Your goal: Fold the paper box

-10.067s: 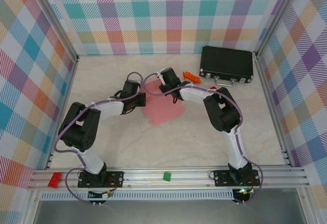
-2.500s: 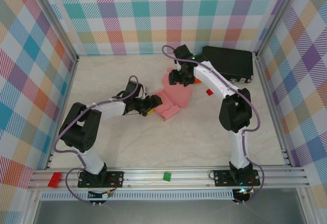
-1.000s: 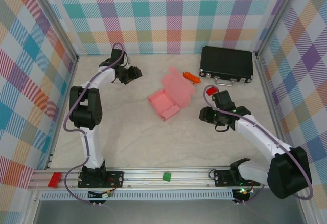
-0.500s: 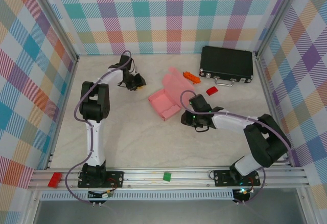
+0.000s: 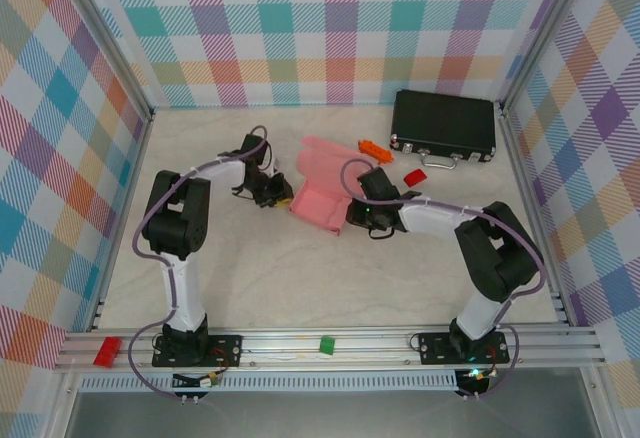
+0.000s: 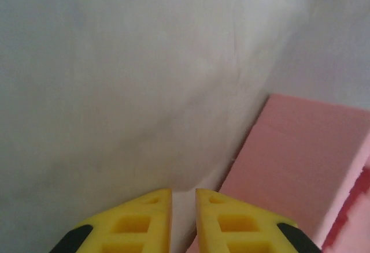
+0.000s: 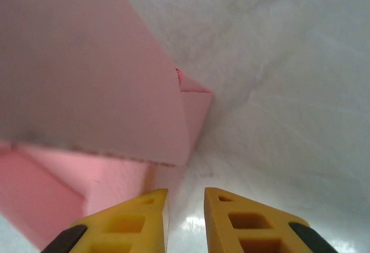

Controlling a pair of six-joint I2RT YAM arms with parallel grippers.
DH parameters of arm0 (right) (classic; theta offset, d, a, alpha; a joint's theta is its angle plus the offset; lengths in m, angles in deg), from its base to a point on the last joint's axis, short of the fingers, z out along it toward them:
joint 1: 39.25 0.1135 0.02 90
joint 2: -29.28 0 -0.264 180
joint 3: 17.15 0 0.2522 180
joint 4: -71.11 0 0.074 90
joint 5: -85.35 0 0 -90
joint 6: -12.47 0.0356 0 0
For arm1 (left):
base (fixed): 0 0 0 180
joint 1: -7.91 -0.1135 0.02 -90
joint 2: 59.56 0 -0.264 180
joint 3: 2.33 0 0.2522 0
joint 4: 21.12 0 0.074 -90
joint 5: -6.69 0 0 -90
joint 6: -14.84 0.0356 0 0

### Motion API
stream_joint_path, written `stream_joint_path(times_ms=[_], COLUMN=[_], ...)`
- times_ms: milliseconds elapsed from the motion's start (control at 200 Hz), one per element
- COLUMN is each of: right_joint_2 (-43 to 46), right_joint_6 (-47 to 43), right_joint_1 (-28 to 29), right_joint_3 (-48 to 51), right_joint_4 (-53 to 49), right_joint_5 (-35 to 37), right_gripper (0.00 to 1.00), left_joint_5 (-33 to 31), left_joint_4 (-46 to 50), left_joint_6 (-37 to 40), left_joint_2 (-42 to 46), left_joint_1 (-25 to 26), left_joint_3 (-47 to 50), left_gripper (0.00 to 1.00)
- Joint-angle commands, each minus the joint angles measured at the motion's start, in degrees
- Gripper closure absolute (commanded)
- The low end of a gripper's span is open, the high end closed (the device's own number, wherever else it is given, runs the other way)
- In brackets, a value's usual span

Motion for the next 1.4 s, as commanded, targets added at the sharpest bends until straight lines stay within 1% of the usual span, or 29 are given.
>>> stream_joint_path(times_ms=[0,165,195,270,415,570,685,775,880,940,1090,1165,1305,1395], right_joint_2=[-2.6,-3.9,-3.7,-3.0,-0.4,2.9,4.6,5.2,4.0,3.1,1.2,-0.2,-2.7,-3.3], right_joint_6=[-3.7,-5.5,-5.9,-6.9,-9.2,-11.1,-12.1,-12.3,-12.4,-12.2,-11.5,-11.5,-11.5,-11.3], right_joint_1=[-0.5,-0.6,-0.6,-0.7,-1.2,-1.7,-2.3,-2.8,-2.9,-3.0,-3.0,-3.0,-3.0,-3.0], right_joint_3=[-3.5,-5.9,-5.9,-5.9,-5.5,-5.3,-5.8,-5.4,-5.7,-6.0,-6.6,-7.5,-9.1,-9.4], right_joint_4=[-3.6,-6.6,-7.0,-8.1,-9.6,-11.4,-12.1,-10.3,-8.5,-8.0,-7.5,-7.7,-8.0,-7.0], right_joint_5=[0.6,2.2,2.6,3.7,4.2,4.1,1.6,-3.4,-8.5,-10.3,-10.1,-10.3,-10.4,-10.5], right_gripper=[0.76,0.75,0.74,0.74,0.72,0.69,0.69,0.68,0.61,0.60,0.59,0.58,0.57,0.59], left_joint_5=[2.0,-0.1,-0.5,-1.9,-5.1,-8.1,-9.9,-9.4,-7.4,-6.5,-6.8,-6.4,-3.0,-0.6], left_joint_4=[-3.0,-8.7,-11.4,-12.6,-12.5,-11.3,-11.7,-13.4,-15.1,-15.9,-17.0,-18.3,-21.3,-23.4], left_joint_6=[-4.1,-9.6,-10.3,-11.3,-11.5,-11.1,-10.9,-10.6,-10.2,-10.2,-10.0,-9.5,-9.2,-9.2], left_joint_2=[5.2,11.1,12.2,15.1,20.0,22.7,24.6,25.3,25.1,25.0,26.1,26.6,25.3,24.2], left_joint_1=[2.5,4.0,4.1,4.2,4.2,4.2,4.2,4.2,4.2,4.3,4.4,4.3,4.3,4.4], left_joint_3=[6.2,16.0,17.4,20.1,22.5,23.4,24.3,25.2,25.4,25.5,26.1,26.6,27.0,27.3], left_gripper=[0.82,0.80,0.80,0.80,0.76,0.74,0.74,0.73,0.72,0.72,0.71,0.69,0.68,0.66])
